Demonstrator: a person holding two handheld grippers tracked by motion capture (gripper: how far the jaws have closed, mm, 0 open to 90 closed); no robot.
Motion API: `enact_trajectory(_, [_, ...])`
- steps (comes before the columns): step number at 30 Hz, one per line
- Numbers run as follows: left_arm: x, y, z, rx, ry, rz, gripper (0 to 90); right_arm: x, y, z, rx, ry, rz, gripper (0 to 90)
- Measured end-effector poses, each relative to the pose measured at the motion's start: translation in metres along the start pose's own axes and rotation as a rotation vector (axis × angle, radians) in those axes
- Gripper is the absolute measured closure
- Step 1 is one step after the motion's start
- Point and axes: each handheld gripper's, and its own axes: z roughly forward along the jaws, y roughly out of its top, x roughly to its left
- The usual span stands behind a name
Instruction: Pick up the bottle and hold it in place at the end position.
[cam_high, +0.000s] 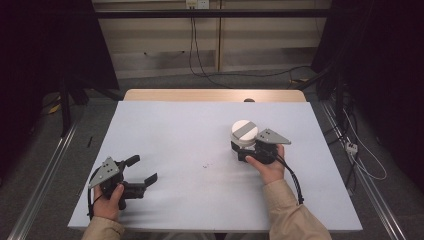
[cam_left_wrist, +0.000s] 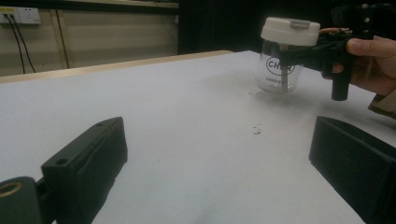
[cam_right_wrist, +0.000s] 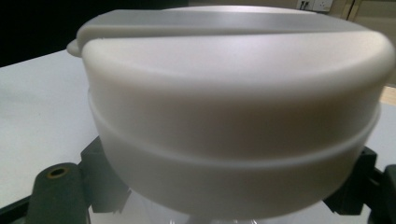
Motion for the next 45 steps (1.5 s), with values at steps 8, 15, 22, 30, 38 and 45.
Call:
enact_trajectory(8, [0.000, 0.000, 0.000, 0.001, 0.000, 0.002, 4.0, 0.004, 0.002, 0.007, 0.002, 0.015, -0.004, 18.5])
enact_trajectory(15, [0.000, 0.000, 0.000, 0.001, -0.002, 0.002, 4.0, 0.005, 0.002, 0.008, 0.008, 0.016, -0.005, 18.5])
enact_trajectory(22, [-0.001, -0.001, 0.001, 0.004, -0.006, 0.000, 4.0, 0.005, 0.003, 0.010, 0.011, 0.016, -0.001, 18.5])
enact_trajectory(30, [0.000, -0.001, 0.001, 0.003, -0.004, 0.000, 4.0, 0.008, 0.005, 0.015, 0.013, 0.023, -0.009, 18.6])
enact_trajectory(38, [-0.001, -0.001, 0.001, 0.000, -0.005, -0.004, 4.0, 0.009, 0.005, 0.020, 0.020, 0.027, -0.016, 18.6])
enact_trajectory(45, [-0.001, -0.001, 0.001, 0.004, -0.009, -0.001, 4.0, 0.011, 0.006, 0.023, 0.021, 0.030, -0.023, 18.5])
